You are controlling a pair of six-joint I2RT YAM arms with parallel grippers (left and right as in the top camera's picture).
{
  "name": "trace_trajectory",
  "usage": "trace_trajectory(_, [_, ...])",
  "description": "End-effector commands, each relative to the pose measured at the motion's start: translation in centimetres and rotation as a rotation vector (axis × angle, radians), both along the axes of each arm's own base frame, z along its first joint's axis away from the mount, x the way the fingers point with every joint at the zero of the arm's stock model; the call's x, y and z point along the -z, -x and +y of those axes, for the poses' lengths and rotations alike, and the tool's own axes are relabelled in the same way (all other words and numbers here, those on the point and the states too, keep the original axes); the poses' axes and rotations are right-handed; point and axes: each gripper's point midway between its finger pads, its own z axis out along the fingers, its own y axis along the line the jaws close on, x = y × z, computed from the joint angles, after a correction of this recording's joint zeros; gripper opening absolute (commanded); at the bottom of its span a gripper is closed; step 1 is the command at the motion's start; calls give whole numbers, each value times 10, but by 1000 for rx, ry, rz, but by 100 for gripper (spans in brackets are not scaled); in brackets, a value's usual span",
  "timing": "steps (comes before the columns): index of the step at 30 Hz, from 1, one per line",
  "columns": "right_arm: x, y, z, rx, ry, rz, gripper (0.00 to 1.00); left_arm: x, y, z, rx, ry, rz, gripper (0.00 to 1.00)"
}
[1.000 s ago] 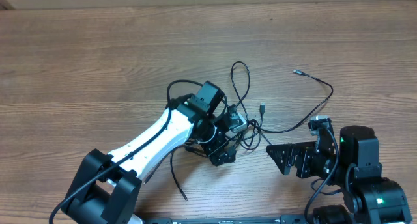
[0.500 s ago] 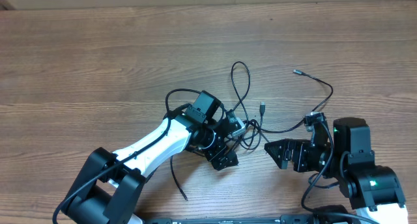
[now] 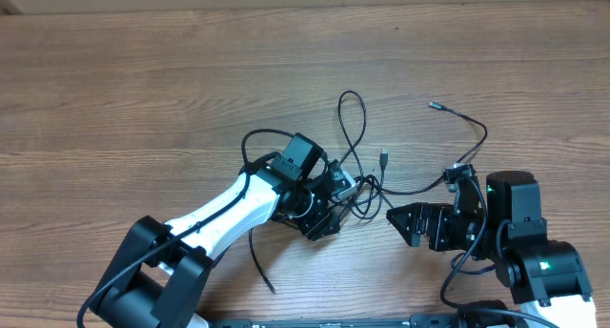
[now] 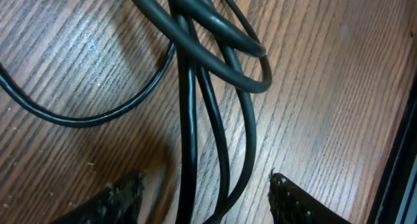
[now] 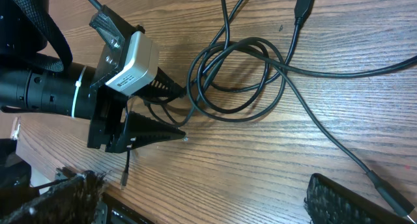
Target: Untangle cables
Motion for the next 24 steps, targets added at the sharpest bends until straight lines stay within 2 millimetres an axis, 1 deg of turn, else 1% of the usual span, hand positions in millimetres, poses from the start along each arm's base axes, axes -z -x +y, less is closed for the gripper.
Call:
trace_trajectory(1, [-6, -2, 1, -3, -4, -21, 99, 5, 3, 3, 2, -15, 4, 63])
trace_trajectory(7, [-6, -2, 1, -3, -3, -21, 99, 5, 2, 2, 3, -13, 1, 63])
trace_trajectory(11, [-6, -2, 1, -3, -3, -21, 99, 14, 4, 4, 3, -30, 25, 63])
trace_trajectory(12, [-6, -2, 1, -3, -3, -21, 99, 21, 5, 4, 3, -37, 44, 61])
trace_trajectory(13, [-6, -2, 1, -3, -3, -21, 99, 24, 8, 2, 7, -27, 64, 54])
trace_trajectory(15, [-6, -2, 1, -3, -3, -21, 99, 23, 12, -4, 16, 9, 94, 50])
trace_trajectory(18, [-6, -2, 1, -3, -3, -21, 100, 21, 10, -7, 14, 27, 89, 44])
trace_trajectory(19, [-6, -2, 1, -3, -3, -21, 100, 21, 9, -8, 13, 29, 86, 39])
trace_trajectory(20, [-6, -2, 1, -3, -3, -21, 99, 21, 9, -8, 13, 30, 83, 31])
trace_trajectory(21, [-6, -2, 1, -3, -3, -21, 99, 21, 9, -8, 13, 31, 83, 13])
trace_trajectory(22, [-6, -2, 1, -3, -3, -21, 100, 21, 9, -8, 11, 30, 85, 4])
trace_trajectory(24, [-6, -2, 1, -3, -3, -21, 100, 21, 8, -8, -7, 28, 96, 4])
